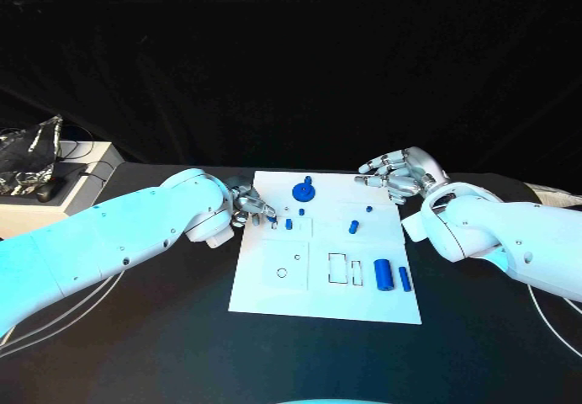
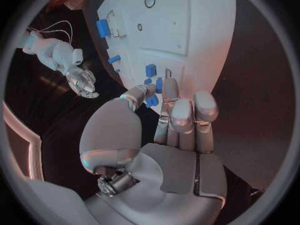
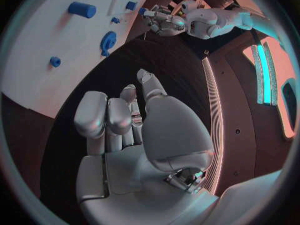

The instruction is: Assemble the parts on the task board

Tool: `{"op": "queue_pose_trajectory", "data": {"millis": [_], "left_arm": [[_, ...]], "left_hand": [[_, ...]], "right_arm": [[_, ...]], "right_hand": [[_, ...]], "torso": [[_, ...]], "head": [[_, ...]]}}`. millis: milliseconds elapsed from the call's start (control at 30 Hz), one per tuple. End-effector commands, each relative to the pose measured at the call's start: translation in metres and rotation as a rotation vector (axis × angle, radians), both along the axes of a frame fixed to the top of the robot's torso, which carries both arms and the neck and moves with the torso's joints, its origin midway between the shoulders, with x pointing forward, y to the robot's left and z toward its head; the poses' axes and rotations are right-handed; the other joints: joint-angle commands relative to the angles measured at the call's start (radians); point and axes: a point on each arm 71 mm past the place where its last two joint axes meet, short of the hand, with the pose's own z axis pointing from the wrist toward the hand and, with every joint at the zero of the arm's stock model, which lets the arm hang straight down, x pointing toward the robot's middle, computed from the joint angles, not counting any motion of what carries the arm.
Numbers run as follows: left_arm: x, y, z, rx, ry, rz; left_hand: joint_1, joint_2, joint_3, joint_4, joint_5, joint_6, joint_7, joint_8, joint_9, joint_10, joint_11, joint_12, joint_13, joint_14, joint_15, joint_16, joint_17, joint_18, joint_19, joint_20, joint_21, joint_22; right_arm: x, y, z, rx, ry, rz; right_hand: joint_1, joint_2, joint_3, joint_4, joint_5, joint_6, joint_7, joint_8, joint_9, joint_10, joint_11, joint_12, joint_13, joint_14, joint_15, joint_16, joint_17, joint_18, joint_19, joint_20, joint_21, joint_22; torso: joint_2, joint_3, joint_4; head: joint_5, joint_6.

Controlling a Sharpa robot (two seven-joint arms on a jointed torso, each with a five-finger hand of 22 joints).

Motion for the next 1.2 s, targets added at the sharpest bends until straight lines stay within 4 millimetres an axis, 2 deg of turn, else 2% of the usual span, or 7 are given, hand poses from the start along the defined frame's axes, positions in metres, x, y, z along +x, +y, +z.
{"op": "queue_pose_trajectory", "data": {"millis": [33,267,533,633,1200], "left_arm": [[-0.003,0.000,-0.001,0.022,-0.027,0.003],[-0.008,0.001,-0.007,0.026,-0.018,-0.007],[-0.009,-0.001,-0.014,0.032,-0.035,-0.006],[-0.008,-0.002,-0.016,0.032,-0.042,-0.002],[-0.008,-0.003,-0.016,0.030,-0.071,0.007]], "left_hand": [[0.010,-0.003,0.129,-0.126,0.004,0.015,-0.010,-0.001,0.001,0.032,-0.027,-0.006,0.001,0.002,-0.005,-0.005,-0.001,-0.017,0.009,0.000,0.006,0.001],[0.010,-0.004,0.131,-0.125,0.004,0.017,-0.010,-0.005,0.004,0.032,-0.027,-0.007,0.003,0.003,-0.005,-0.005,0.000,-0.018,0.008,0.000,0.006,0.002],[0.011,-0.005,0.130,-0.123,0.004,0.017,-0.010,-0.007,0.006,0.031,-0.027,-0.008,0.004,0.002,-0.005,-0.006,-0.001,-0.017,0.006,0.001,0.004,0.001],[0.012,-0.003,0.130,-0.121,0.002,0.017,-0.010,-0.009,0.007,0.031,-0.027,-0.009,0.005,0.002,-0.005,-0.007,-0.002,-0.017,0.006,0.001,0.003,0.000],[0.014,-0.003,0.131,-0.119,0.001,0.017,-0.009,-0.012,0.009,0.030,-0.026,-0.010,0.006,0.002,-0.005,-0.008,-0.003,-0.016,0.005,0.002,0.002,0.000]], "right_arm": [[-0.001,0.001,0.001,0.000,-0.012,0.013],[-0.001,0.001,0.001,0.001,-0.011,0.013],[-0.001,0.001,0.001,0.001,-0.009,0.016],[-0.001,0.001,0.000,0.001,-0.009,0.016],[-0.001,0.000,0.000,0.000,-0.006,0.015]], "right_hand": [[-0.007,0.000,0.002,0.003,0.007,0.003,0.003,-0.007,-0.002,0.009,-0.003,-0.009,-0.006,0.000,0.001,-0.005,-0.003,-0.002,0.046,0.004,-0.006,0.128],[-0.007,0.000,0.002,0.003,0.007,0.003,0.003,-0.007,-0.002,0.009,-0.003,-0.009,-0.006,0.000,0.001,-0.005,-0.003,-0.002,0.046,0.004,-0.006,0.128],[-0.007,0.000,0.002,0.003,0.007,0.003,0.003,-0.007,-0.002,0.009,-0.003,-0.009,-0.006,0.000,0.001,-0.005,-0.003,-0.002,0.046,0.004,-0.006,0.128],[-0.007,0.000,0.002,0.003,0.007,0.003,0.003,-0.007,-0.002,0.009,-0.003,-0.009,-0.006,0.000,0.001,-0.005,-0.003,-0.002,0.046,0.004,-0.006,0.128],[-0.007,0.001,0.002,0.002,0.008,0.004,0.003,-0.008,-0.003,0.009,-0.003,-0.010,-0.005,0.000,0.001,-0.004,-0.001,-0.003,0.047,0.003,-0.006,0.129]], "torso": [[0.001,0.0008,-0.0009],[0.000,-0.0003,0.0009],[0.001,-0.0008,-0.0015],[0.002,0.0001,-0.0014],[0.001,-0.0001,-0.0008]], "head": [[0.003,-0.002],[0.003,-0.005],[0.001,-0.004],[-0.001,-0.005],[-0.004,-0.011]]}}
